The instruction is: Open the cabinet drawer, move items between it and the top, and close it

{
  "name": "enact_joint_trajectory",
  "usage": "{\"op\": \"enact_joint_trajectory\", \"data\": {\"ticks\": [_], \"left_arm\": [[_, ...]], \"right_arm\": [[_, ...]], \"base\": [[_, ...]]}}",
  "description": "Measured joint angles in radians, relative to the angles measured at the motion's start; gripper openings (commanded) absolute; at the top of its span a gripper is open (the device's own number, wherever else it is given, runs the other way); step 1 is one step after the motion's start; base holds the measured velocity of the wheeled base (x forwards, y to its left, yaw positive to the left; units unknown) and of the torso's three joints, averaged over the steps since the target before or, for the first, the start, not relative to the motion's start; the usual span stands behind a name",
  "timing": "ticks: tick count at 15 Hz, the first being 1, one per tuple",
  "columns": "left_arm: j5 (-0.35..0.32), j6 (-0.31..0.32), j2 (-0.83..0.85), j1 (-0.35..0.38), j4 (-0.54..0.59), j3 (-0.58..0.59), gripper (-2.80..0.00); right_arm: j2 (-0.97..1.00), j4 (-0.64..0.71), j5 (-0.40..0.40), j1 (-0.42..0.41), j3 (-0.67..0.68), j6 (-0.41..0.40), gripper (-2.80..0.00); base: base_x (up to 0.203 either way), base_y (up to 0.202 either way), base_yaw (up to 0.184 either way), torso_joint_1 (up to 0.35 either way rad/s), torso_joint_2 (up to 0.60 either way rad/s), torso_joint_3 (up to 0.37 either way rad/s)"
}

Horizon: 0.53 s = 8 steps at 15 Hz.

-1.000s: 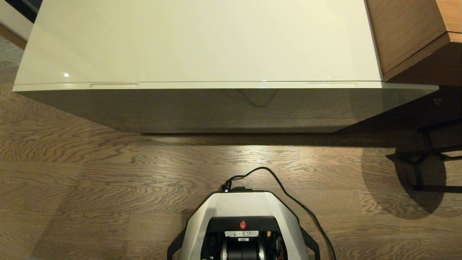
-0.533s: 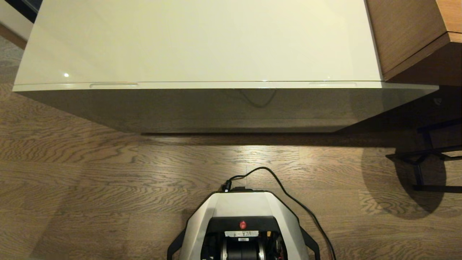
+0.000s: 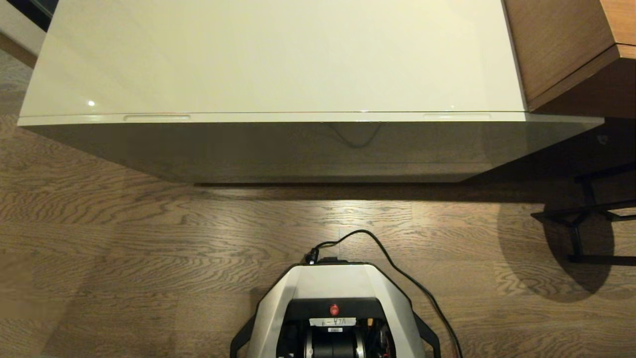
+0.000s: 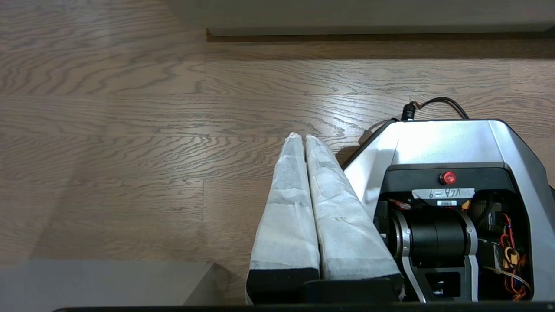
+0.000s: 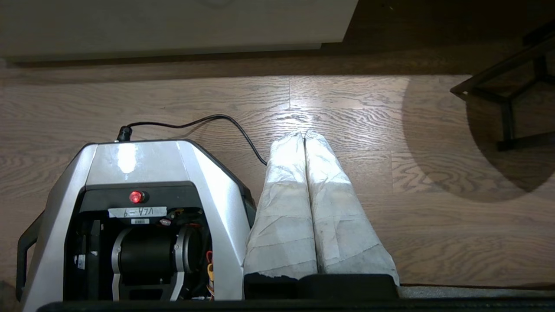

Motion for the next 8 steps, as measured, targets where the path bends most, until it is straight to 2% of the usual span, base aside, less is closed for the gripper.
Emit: {"op": "enact_joint_trajectory", "data": {"ticks": [8], "left_arm": [[0.001,0.000,0.000,0.000,0.000,0.000,-2.80]], "right_arm": [[0.000,0.000,0.000,0.001,0.000,-0.001,-2.80]], "base": [[0.000,0.000,0.000,0.000,0.00,0.000]]}}
